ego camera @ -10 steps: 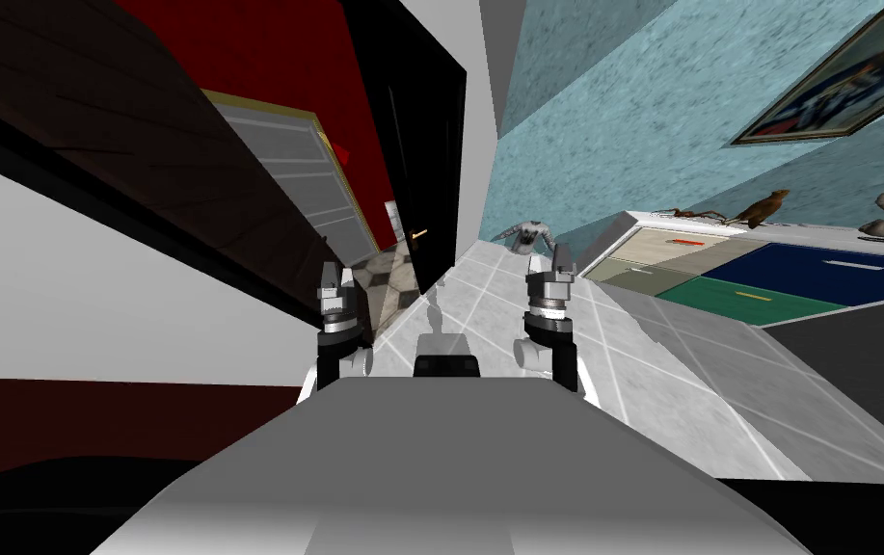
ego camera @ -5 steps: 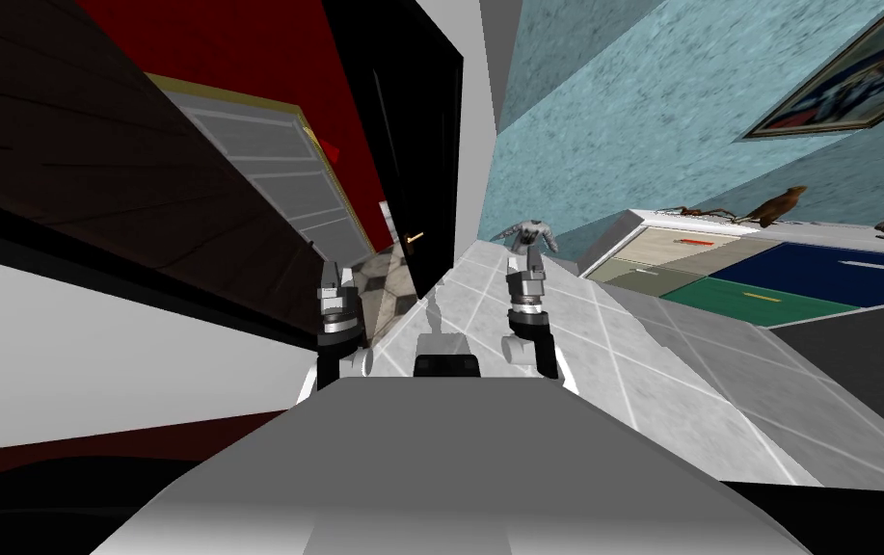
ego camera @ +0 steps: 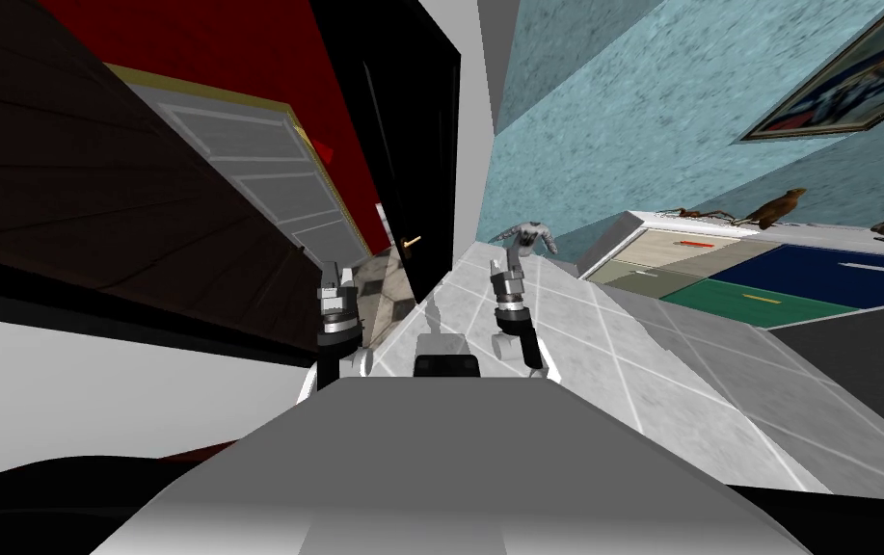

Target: Push the door open

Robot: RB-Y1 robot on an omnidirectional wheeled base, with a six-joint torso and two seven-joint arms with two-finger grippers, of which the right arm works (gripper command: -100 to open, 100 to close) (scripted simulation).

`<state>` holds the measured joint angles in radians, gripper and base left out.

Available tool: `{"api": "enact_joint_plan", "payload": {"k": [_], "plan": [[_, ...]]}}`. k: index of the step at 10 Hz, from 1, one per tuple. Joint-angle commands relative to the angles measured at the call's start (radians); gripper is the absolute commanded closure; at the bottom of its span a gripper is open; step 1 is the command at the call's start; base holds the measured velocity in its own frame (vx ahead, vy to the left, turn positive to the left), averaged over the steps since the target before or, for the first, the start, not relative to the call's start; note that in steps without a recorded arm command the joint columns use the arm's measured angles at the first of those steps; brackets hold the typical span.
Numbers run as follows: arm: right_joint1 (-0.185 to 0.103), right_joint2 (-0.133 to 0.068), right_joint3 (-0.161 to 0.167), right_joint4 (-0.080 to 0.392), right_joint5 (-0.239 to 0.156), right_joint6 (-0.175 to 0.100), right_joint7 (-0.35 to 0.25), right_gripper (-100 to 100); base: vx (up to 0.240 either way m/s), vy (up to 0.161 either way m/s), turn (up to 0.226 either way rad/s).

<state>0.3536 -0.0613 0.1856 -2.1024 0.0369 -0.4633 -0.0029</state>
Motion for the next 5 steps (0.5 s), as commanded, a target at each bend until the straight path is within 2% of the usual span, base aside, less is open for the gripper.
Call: {"api": "enact_joint_plan", "payload": {"k": [1, 2, 3, 5], "plan": [[-0.021, -0.005, 0.031, 0.021, 0.0, 0.01, -0.009, -100, 0.139, 0.007, -0.033], [-0.03, -0.009, 0.044, 0.033, -0.001, 0.012, -0.013, -100, 0.129, 0.013, -0.031], [-0.051, -0.016, 0.074, 0.058, -0.004, 0.016, -0.023, -100, 0.143, 0.01, -0.052], [-0.071, -0.023, 0.104, 0.084, -0.006, 0.02, -0.033, -100, 0.141, -0.001, -0.029]]}}
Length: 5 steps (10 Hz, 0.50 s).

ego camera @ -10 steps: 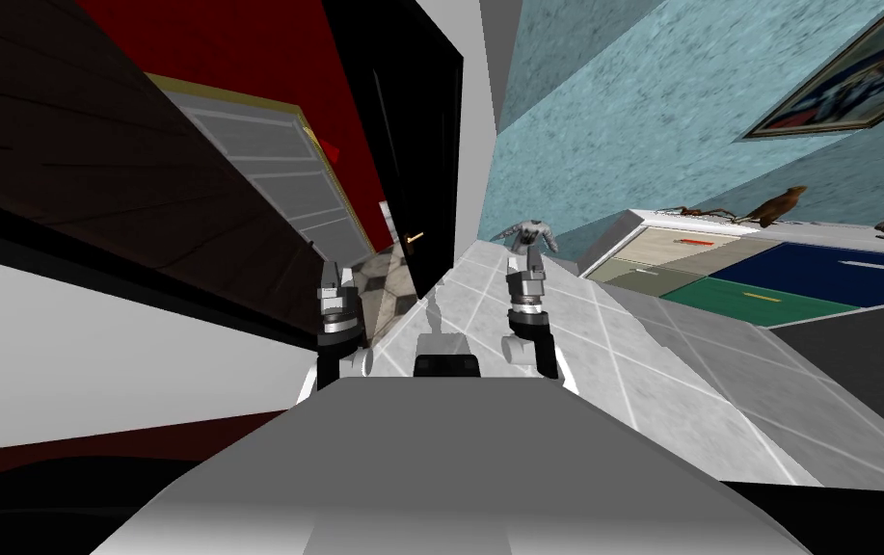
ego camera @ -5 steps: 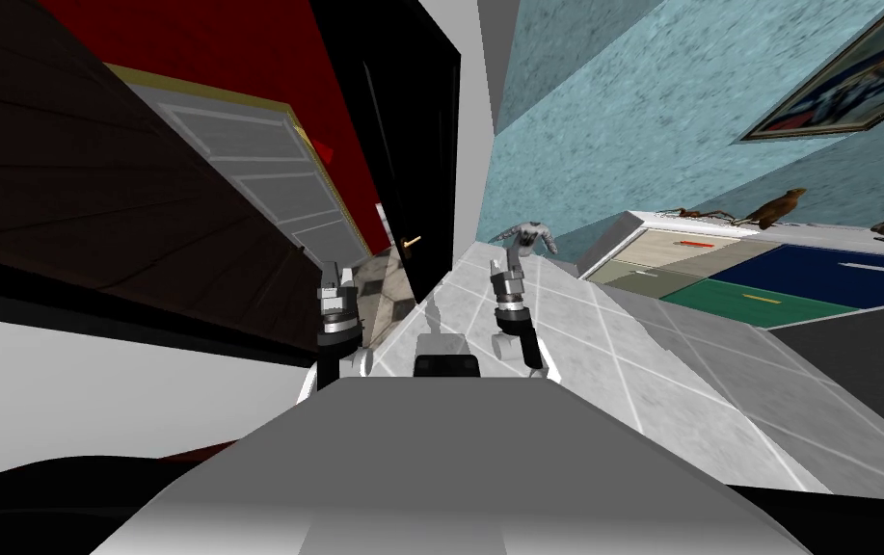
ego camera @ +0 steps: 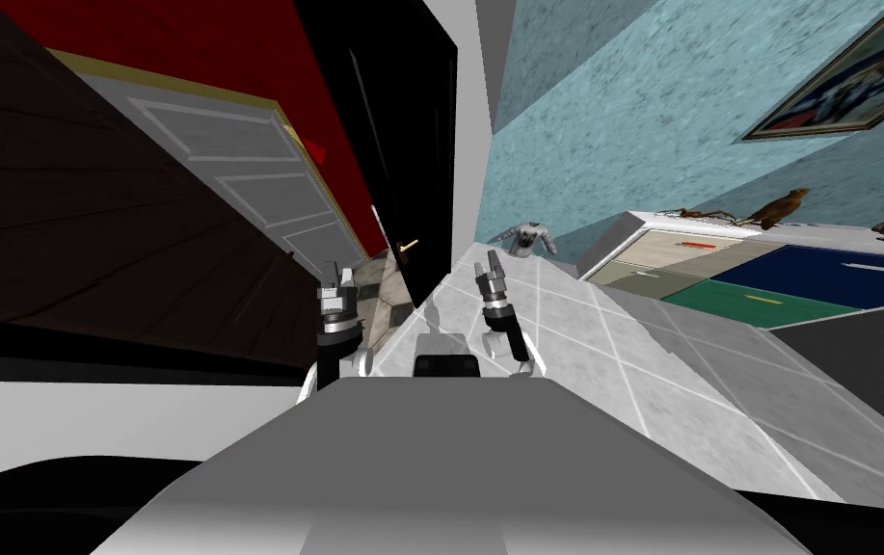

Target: Push the door open

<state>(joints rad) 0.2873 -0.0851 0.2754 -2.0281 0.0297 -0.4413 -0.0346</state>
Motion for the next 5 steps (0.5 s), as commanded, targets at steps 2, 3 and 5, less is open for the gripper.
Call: {"api": "enact_joint_plan", "payload": {"k": [2, 3, 5], "plan": [[-0.025, -0.006, 0.044, 0.036, -0.001, 0.001, -0.011, -100, 0.094, 0.013, -0.027], [-0.047, -0.013, 0.076, 0.063, -0.003, 0.005, -0.021, -100, 0.124, 0.025, -0.051], [-0.068, -0.019, 0.107, 0.091, -0.005, 0.009, -0.032, -100, 0.12, 0.006, -0.04]]}}
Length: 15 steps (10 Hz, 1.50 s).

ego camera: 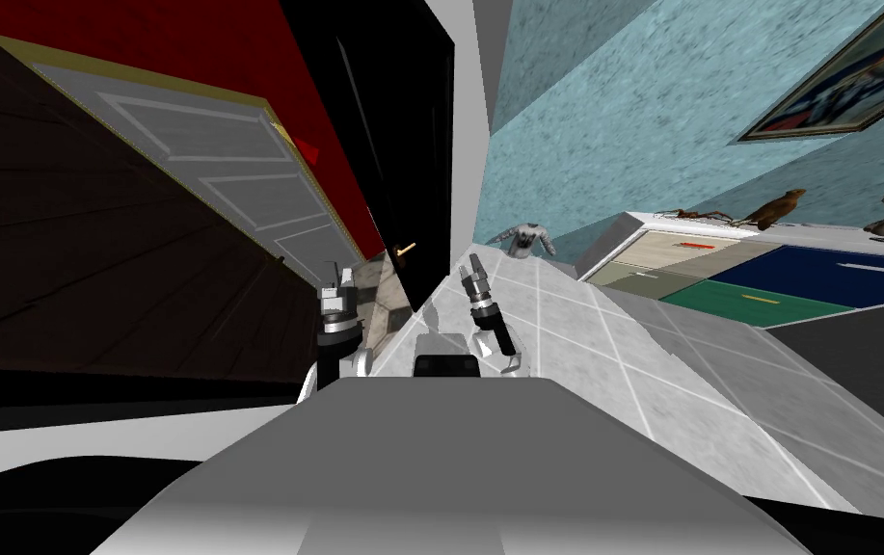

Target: Push the door open

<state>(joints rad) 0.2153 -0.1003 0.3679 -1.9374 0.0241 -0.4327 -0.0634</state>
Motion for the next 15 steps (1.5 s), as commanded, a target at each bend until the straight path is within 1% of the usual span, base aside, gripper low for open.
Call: {"api": "enact_joint_plan", "payload": {"k": [1, 2, 7, 8, 10, 11, 12, 13, 15], "plan": [[-0.007, -0.008, 0.031, 0.014, -0.001, 0.002, -0.008, -100, 0.105, 0.018, -0.019], [-0.029, -0.014, 0.063, 0.042, -0.003, 0.006, -0.018, -100, 0.139, 0.018, -0.056], [-0.084, -0.03, 0.144, 0.113, -0.009, 0.016, -0.045, -100, 0.115, 0.005, -0.034], [-0.106, -0.036, 0.177, 0.141, -0.012, 0.02, -0.056, -100, 0.141, 0.032, -0.051], [-0.129, -0.041, 0.209, 0.169, -0.014, 0.024, -0.067, -100, 0.135, 0.009, -0.035], [-0.151, -0.047, 0.242, 0.198, -0.017, 0.028, -0.078, -100, 0.137, 0.005, -0.04], [-0.162, -0.05, 0.258, 0.212, -0.018, 0.03, -0.083, -100, 0.137, 0.013, -0.049], [-0.184, -0.055, 0.29, 0.24, -0.02, 0.034, -0.093, -100, 0.152, 0.021, -0.057], [-0.205, -0.06, 0.322, 0.267, -0.022, 0.038, -0.104, -100, 0.127, 0.023, -0.035]]}}
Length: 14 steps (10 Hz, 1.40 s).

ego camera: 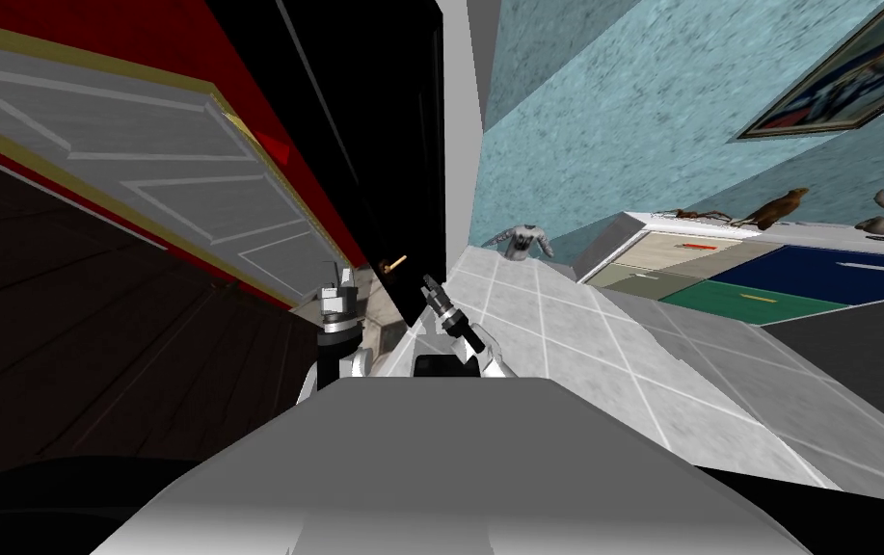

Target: Push the door open

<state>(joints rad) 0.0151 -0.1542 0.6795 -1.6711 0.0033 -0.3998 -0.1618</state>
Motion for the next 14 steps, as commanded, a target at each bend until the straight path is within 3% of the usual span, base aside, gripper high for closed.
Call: {"api": "enact_joint_plan", "payload": {"k": [1, 7, 12, 14], "plan": [[-0.027, -0.012, 0.042, 0.028, -0.004, 0.009, -0.016, -100, 0.15, 0.024, -0.038], [-0.116, -0.032, 0.173, 0.143, -0.014, 0.025, -0.059, -100, 0.146, 0.023, -0.043], [-0.169, -0.043, 0.251, 0.21, -0.019, 0.035, -0.085, -100, 0.132, 0.027, -0.034], [-0.2, -0.049, 0.297, 0.25, -0.023, 0.041, -0.1, -100, 0.14, 0.038, -0.036]]}}
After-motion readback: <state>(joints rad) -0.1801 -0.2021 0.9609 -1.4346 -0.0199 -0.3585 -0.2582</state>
